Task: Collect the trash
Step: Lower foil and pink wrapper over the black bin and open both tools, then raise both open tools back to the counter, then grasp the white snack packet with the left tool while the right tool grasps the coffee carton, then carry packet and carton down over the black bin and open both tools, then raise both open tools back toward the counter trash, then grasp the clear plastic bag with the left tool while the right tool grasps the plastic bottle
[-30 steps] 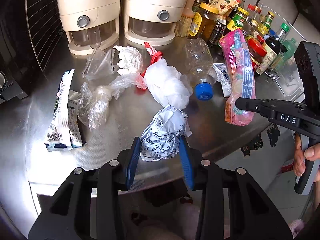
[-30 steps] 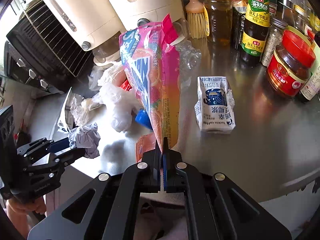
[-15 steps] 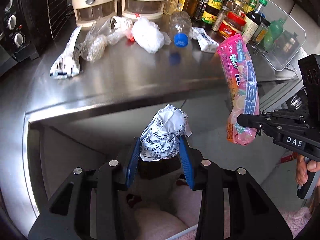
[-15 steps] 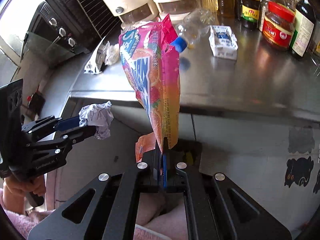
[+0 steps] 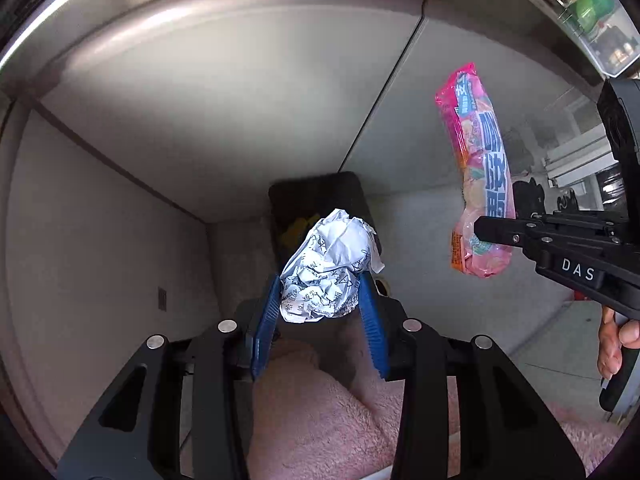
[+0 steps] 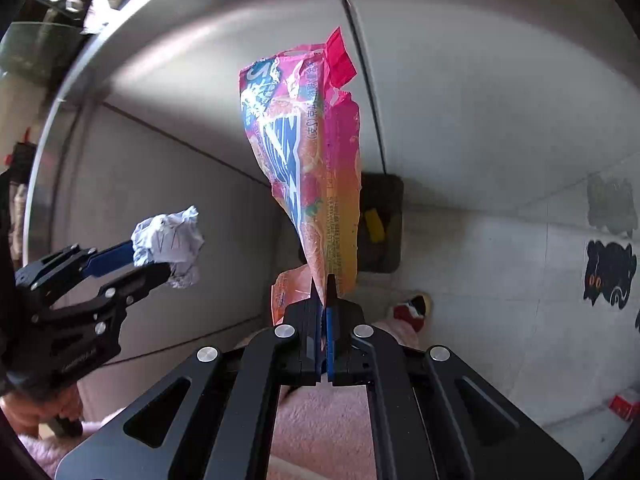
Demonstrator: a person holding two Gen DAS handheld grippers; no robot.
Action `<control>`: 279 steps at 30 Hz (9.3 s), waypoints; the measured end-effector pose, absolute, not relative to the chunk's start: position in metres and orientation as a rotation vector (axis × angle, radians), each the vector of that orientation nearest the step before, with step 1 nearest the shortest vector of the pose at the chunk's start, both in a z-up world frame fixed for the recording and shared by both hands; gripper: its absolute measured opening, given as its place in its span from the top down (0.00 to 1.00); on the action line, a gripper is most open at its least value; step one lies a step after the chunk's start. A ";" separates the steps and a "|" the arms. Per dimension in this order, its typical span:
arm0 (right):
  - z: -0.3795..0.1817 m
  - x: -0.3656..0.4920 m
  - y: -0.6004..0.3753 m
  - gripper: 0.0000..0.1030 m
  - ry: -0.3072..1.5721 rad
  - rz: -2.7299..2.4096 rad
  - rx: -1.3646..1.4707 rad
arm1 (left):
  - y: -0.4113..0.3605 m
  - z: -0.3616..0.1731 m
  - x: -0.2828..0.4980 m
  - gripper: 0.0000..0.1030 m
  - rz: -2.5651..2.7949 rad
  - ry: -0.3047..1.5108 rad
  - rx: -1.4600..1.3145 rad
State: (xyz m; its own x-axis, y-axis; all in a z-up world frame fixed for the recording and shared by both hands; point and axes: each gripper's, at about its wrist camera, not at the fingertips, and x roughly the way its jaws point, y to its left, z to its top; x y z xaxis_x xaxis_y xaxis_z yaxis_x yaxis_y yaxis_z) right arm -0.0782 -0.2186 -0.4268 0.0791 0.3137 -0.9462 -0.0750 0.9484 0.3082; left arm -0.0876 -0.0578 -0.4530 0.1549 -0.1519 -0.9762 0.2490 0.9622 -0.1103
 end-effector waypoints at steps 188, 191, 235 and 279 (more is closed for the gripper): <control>-0.521 -0.051 -0.208 0.50 1.506 0.233 0.223 | -0.078 -0.545 -0.047 0.61 -0.345 1.421 0.094; -0.538 -0.042 -0.205 0.50 1.538 0.226 0.246 | -0.081 -0.561 -0.037 0.61 -0.333 1.445 0.082; -0.445 -0.033 -0.224 0.37 1.418 0.185 0.228 | -0.062 -0.460 -0.034 0.25 -0.324 1.354 0.074; -0.257 0.156 -0.245 0.34 1.042 0.059 0.225 | 0.005 -0.269 0.140 0.25 -0.178 0.985 0.110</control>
